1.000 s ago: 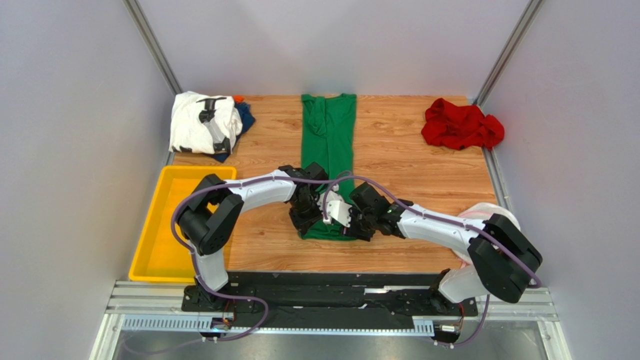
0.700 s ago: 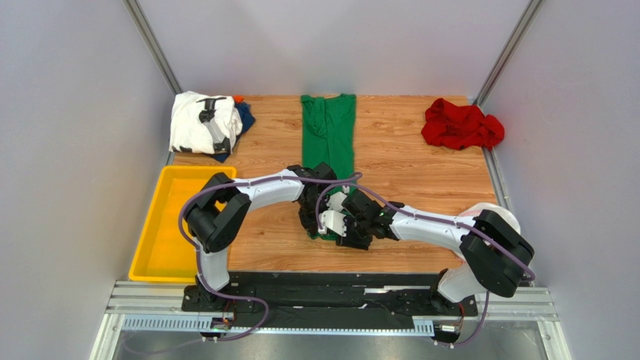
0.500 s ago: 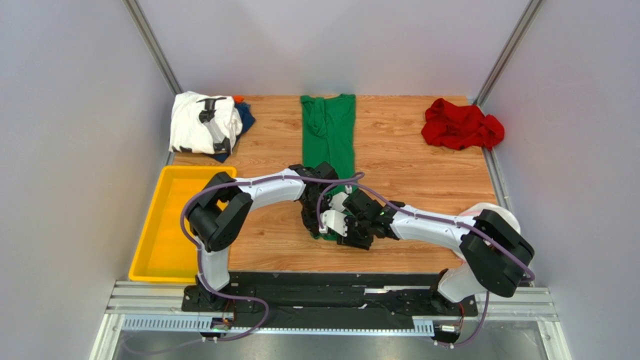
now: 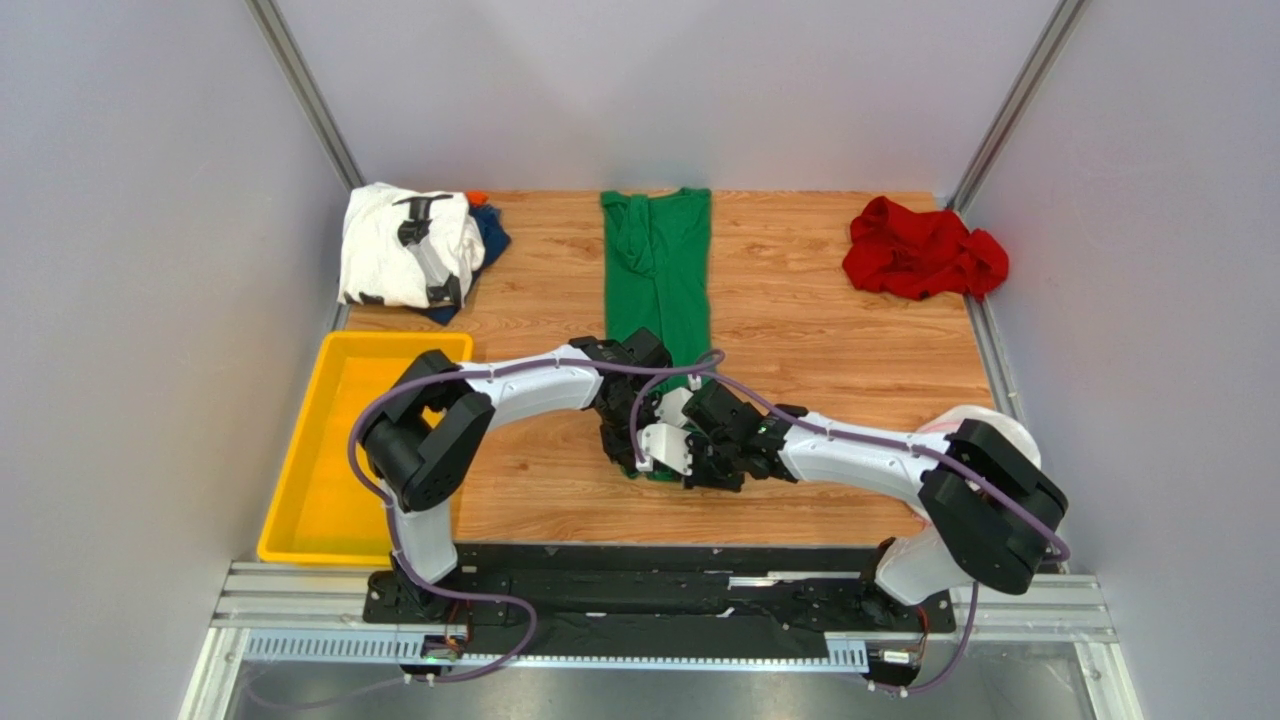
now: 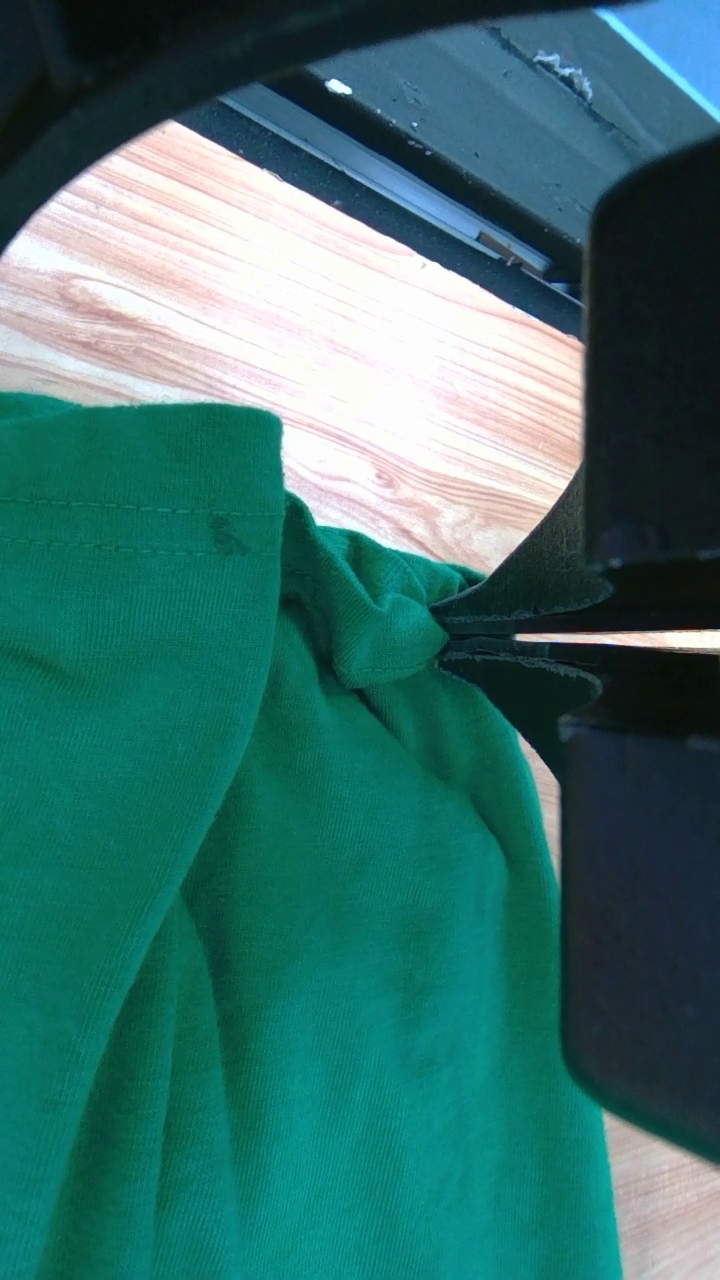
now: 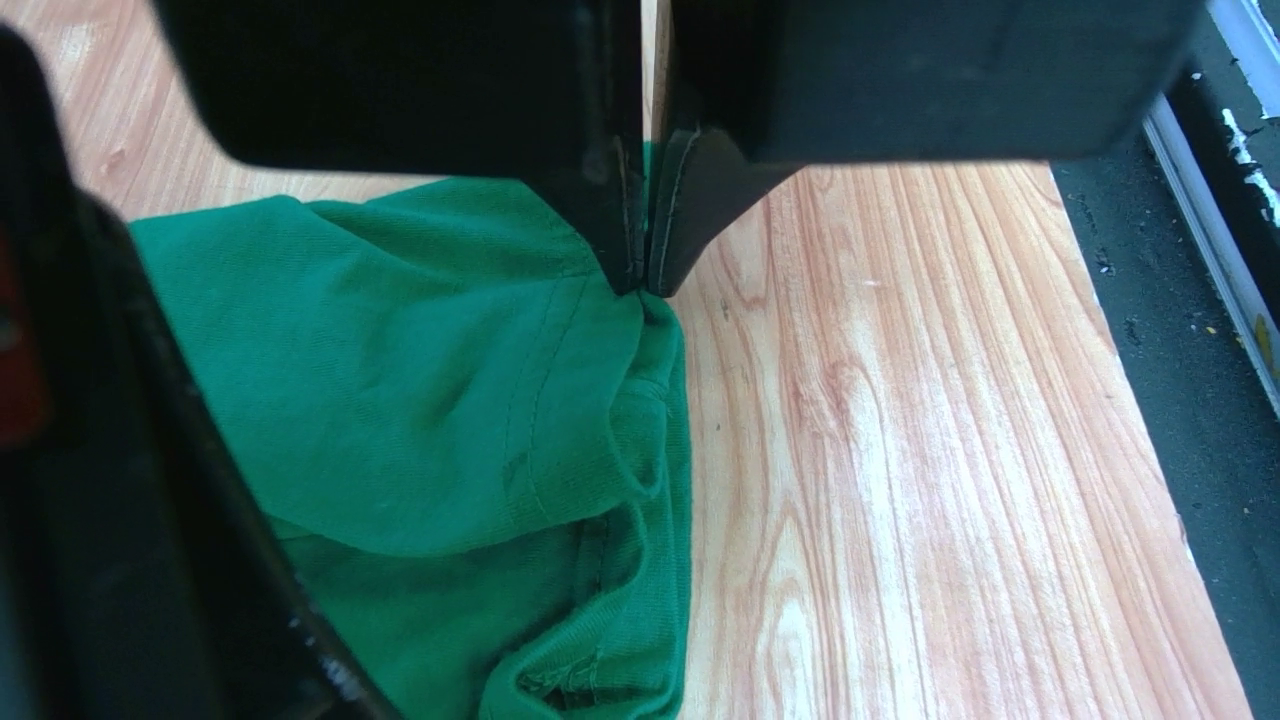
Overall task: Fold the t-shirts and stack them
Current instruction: Grab the bottom of the folded rectangular tshirt with both arms, then fold the folded rectangular tshirt in 1/3 of the way
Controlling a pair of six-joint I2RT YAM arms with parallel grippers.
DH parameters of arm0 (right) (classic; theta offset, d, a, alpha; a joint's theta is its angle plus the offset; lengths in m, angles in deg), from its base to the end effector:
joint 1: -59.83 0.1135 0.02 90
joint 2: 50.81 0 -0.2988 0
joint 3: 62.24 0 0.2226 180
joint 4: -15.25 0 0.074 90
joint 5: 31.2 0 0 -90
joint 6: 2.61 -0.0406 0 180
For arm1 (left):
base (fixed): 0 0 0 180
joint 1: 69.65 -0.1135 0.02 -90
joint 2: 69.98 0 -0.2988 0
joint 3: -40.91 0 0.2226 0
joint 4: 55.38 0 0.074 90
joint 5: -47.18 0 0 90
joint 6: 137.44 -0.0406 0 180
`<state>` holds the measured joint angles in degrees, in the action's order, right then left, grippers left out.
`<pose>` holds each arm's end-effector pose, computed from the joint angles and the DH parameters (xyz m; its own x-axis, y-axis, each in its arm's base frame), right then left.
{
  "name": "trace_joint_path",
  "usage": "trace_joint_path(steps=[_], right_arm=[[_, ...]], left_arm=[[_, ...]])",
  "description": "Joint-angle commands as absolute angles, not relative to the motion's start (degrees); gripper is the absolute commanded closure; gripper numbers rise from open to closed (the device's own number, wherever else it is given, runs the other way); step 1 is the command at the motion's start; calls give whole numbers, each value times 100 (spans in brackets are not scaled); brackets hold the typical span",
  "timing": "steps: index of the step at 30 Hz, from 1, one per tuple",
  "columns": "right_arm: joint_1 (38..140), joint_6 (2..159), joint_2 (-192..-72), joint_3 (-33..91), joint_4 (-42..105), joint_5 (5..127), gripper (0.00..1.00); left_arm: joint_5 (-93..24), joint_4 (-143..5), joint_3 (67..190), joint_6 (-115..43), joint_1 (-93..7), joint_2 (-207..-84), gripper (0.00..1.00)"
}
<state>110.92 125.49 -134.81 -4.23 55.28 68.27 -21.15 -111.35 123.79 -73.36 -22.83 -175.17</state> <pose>0.1425 0.1872 0.2089 0.0479 -0.9097 -0.4126 -0.9912 0.0079 -0.1325 0.2128 -0.2487 0.2080 -0.2840 0.8962 -0.3407 0.9485 0.2107 -0.2364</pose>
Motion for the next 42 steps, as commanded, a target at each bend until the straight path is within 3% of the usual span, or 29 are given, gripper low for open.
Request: trace_joint_path(steps=[1,16,30,42], right_arm=[[11107,12509,-13360,-441,5733,6645,100],[11203,12166,-12306,15,6955,6697,100],[11107,12412,-12349,367,6841,6073,100],[10291,12685,-12771,1368,6753,6135,100]], left_arm=[[-2137,-11004,12247,-7539,-2193,-17247,100],[-1918,-11065,11772,-7487,-2193,-15867,100],[-2313,-10925,11904,-7627,-2272,-15788,100],[-2445,-10591,12562,-7697,-2896,-15918,100]])
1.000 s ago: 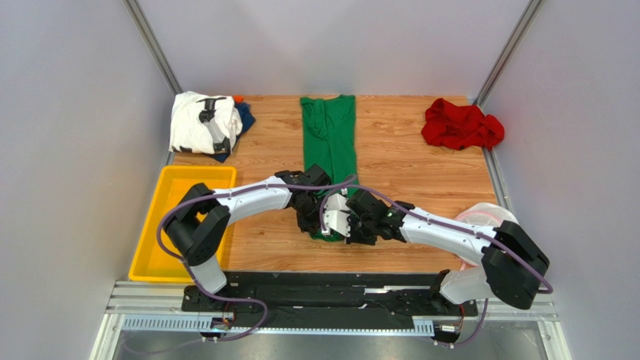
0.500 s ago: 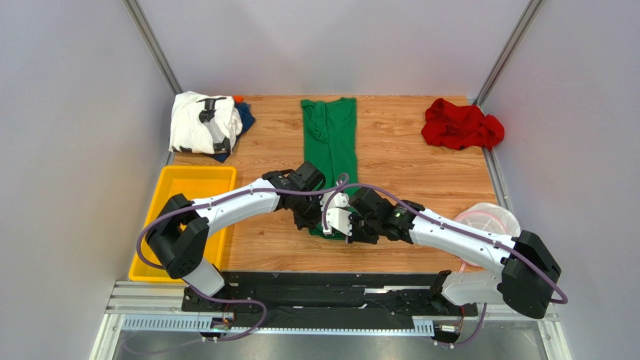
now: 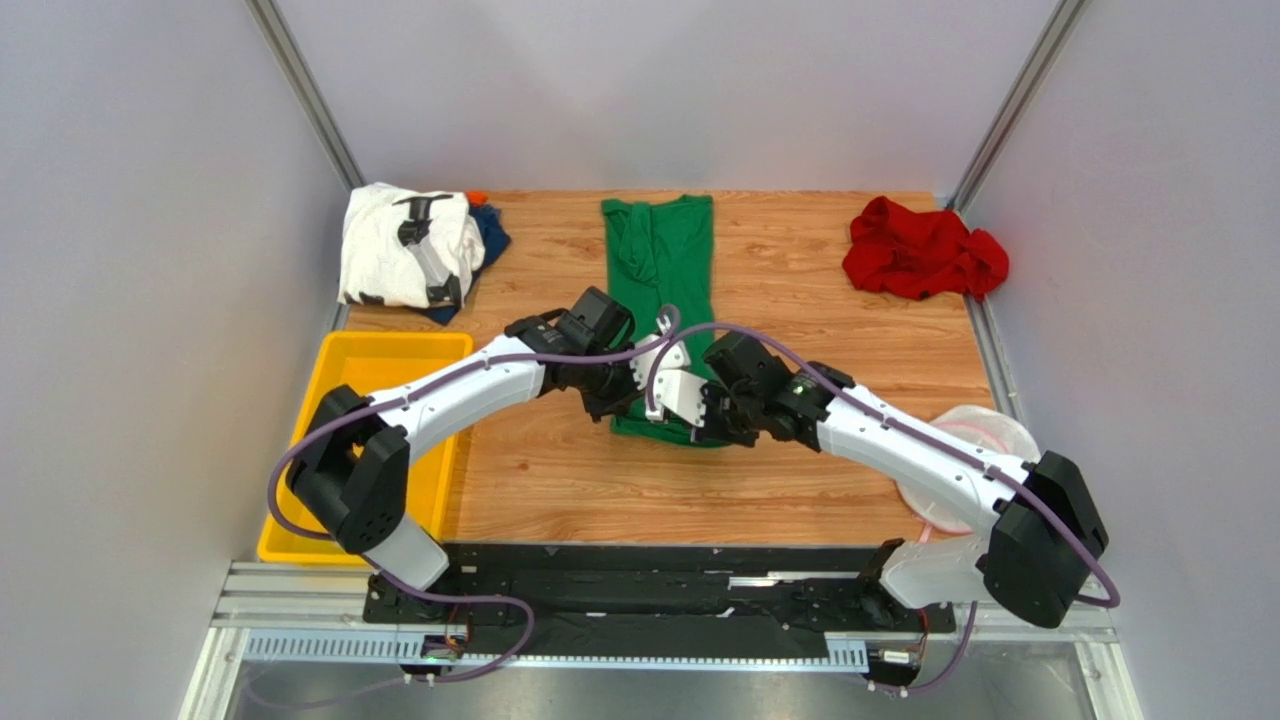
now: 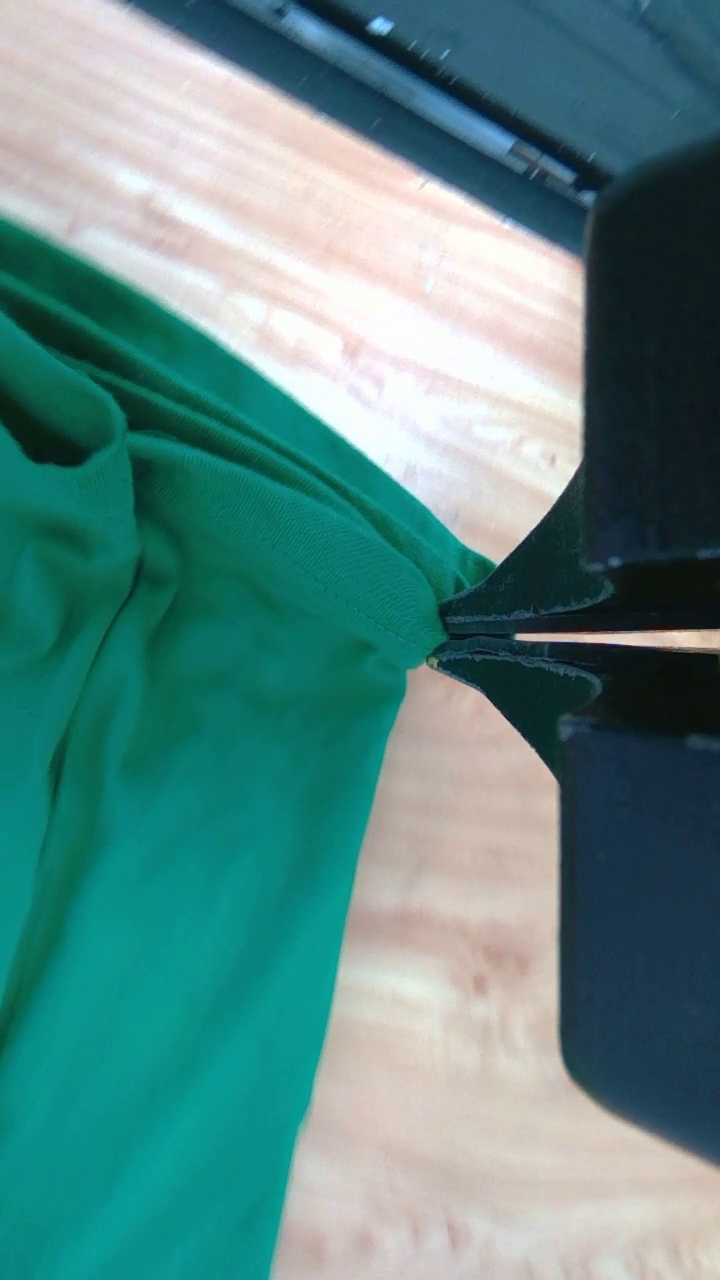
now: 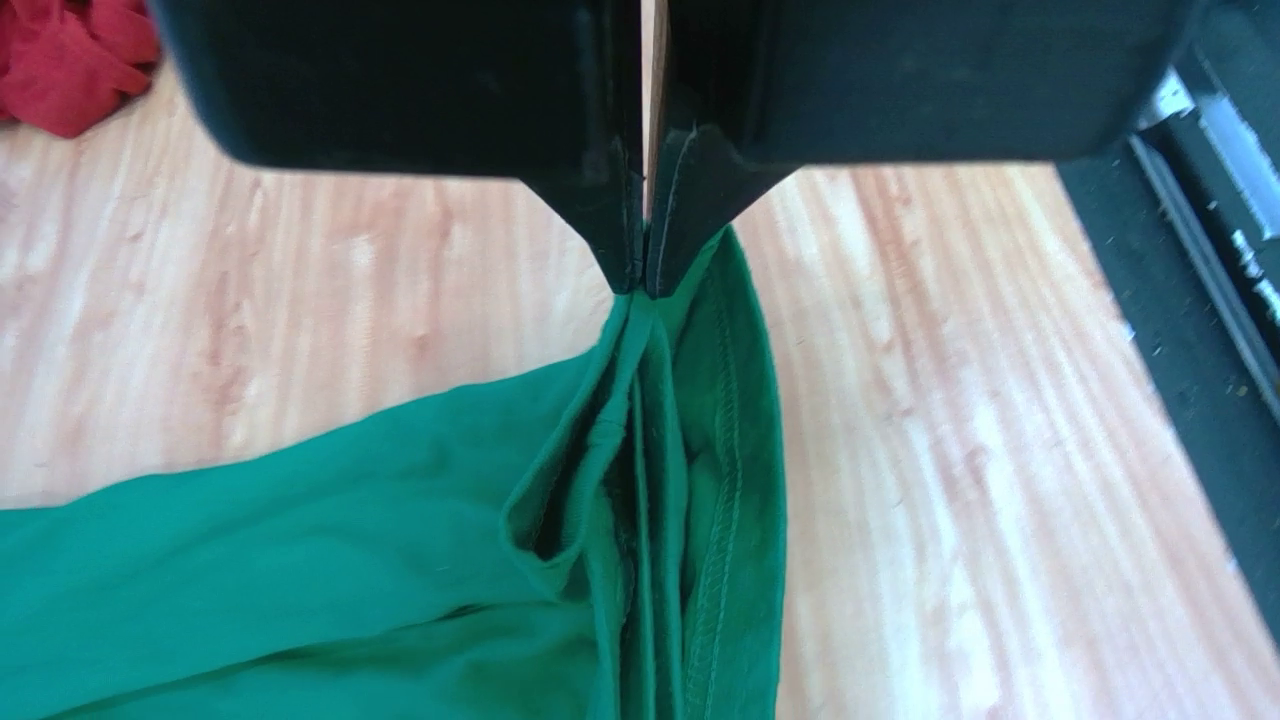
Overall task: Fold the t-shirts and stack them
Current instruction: Fold the folded rectangular tshirt in 1/3 of the way
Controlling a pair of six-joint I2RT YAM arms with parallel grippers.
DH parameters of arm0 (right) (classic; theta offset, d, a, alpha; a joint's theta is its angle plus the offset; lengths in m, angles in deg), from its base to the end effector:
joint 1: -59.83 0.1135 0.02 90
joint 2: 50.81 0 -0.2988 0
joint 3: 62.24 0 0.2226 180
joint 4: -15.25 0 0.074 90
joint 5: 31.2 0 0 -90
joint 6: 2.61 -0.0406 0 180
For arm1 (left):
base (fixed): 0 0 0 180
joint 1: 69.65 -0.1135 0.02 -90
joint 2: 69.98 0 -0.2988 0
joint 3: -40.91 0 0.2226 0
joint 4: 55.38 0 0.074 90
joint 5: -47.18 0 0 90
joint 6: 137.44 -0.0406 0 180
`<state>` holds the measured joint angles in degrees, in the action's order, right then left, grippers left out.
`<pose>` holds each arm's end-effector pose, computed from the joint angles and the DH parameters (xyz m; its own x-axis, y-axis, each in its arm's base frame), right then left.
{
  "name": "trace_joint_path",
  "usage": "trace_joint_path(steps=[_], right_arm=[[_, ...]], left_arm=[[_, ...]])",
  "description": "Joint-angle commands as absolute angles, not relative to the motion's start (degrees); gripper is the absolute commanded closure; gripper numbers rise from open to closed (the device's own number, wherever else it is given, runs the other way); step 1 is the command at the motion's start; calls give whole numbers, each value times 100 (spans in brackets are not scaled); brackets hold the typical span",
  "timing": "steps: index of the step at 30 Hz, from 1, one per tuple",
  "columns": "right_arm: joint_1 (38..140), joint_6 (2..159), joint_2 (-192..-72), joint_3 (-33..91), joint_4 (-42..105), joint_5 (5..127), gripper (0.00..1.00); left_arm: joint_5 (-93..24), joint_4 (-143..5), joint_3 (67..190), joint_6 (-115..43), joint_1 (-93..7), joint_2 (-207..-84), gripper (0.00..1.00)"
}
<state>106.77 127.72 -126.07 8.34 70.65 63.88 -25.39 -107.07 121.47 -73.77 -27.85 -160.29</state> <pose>0.1496 0.1653 0.2851 0.0394 -0.9020 -0.4299 -0.9608 0.0840 -0.2643 0.2117 -0.2056 0.2756 -0.2574 0.7978 -0.5452 0.9560 0.2922 -0.0237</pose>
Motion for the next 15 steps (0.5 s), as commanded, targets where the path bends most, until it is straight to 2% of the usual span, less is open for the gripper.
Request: trace_joint_path(steps=[1,7,15], right_arm=[[10237,12702,-12902,1439,6718,6152,100],[9789,12887,-13579,2168,6630,6301,100],[9315,13177,-15098,3468,6560,6363,100]], left_arm=[[-2445,-10582,12633,-7715,-2948,-15980,100],[-2550,-10503,13230,-7891,-3230,-16516,100],[-2691,-10538,14292,-8093,-3555,-17570,100]])
